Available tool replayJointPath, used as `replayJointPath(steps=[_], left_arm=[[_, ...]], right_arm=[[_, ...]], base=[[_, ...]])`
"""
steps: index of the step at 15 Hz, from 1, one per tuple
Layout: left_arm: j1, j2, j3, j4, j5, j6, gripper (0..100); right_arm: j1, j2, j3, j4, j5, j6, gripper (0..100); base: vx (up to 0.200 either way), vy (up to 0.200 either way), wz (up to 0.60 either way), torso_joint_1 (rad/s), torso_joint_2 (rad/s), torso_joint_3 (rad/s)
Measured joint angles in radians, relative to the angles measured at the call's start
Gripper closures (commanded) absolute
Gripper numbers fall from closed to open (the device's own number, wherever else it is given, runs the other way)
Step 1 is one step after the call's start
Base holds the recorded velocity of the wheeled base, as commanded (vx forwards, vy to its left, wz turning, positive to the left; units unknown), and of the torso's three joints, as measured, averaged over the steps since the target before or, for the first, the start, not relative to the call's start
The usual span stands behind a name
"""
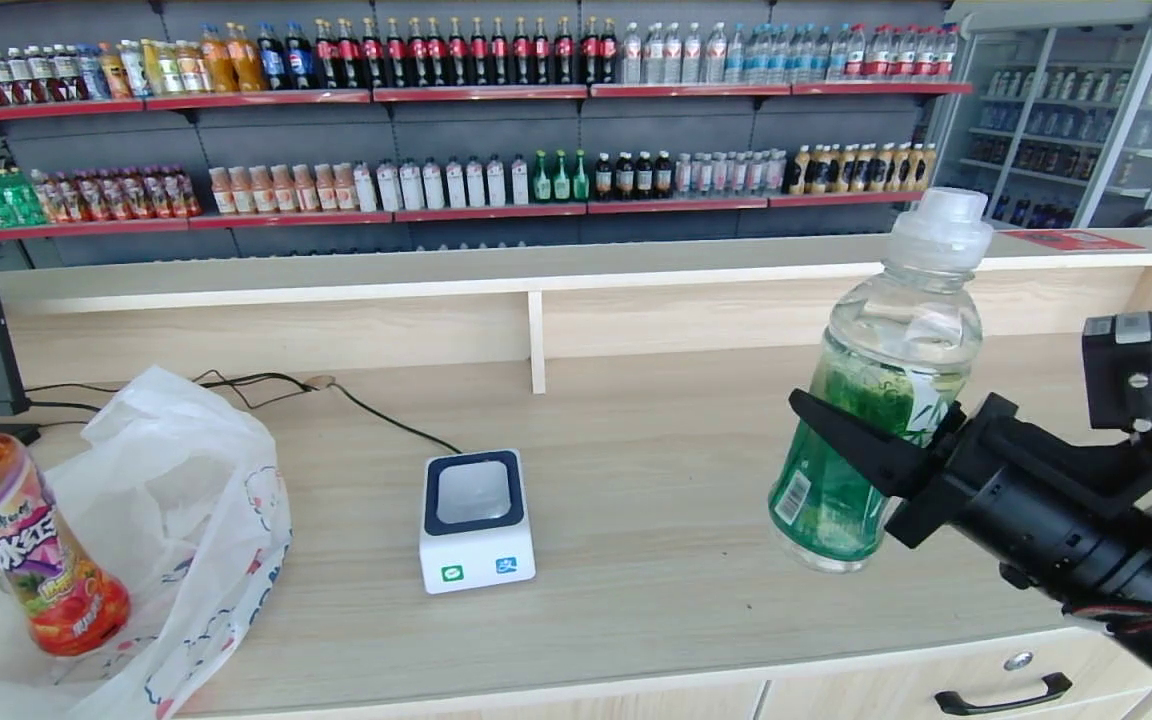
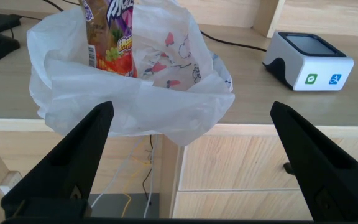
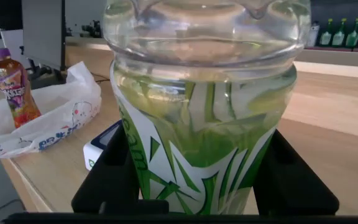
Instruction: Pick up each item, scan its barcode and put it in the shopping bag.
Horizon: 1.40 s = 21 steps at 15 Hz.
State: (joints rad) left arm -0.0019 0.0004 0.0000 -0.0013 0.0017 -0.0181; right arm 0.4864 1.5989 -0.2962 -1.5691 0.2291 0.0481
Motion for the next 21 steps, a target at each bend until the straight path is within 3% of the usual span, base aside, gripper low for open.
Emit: replayJointPath(steps=[4,7,10,13,18,21], left_arm=[[0.001,0.000,0.000,0.000,0.000,0.001,0],[0.001,0.000,0.000,0.000,-0.003,0.022,0],[0.000,0.000,0.000,0.000,-0.003,0.021,0],[0.000,0.000,0.000,0.000,-0.003,0.011,0],[0.001,0.000,0.000,0.000,-0.002,0.009,0],[0.001,0.000,0.000,0.000,-0.002,0.012,0]], right_arm=[[-0.017,0.037,0.023,0.002,-0.151,-0.100,100],[-0.027,0.052,0.029,-0.001,-0.153,-0.102,100],[-0.040,0.053,0.032,0.000,-0.153,-0.097,100],[-0.048,0.043,0.027,-0.002,-0.153,-0.095,100],[-0.045,0.037,0.020,-0.005,-0.151,-0.094,100],[-0.046,0.031,0.027,-0.002,-0.153,-0.094,100]], base=[[0.000,0.000,0.00,0.000,0.00,0.000],[0.000,0.000,0.00,0.000,0.00,0.000],[0.000,0.000,0.00,0.000,0.00,0.000],[-0.200,0.000,0.00,0.007,0.01,0.001],[0.000,0.000,0.00,0.000,0.00,0.000],[0.000,0.200,0.00,0.009,0.01,0.002]])
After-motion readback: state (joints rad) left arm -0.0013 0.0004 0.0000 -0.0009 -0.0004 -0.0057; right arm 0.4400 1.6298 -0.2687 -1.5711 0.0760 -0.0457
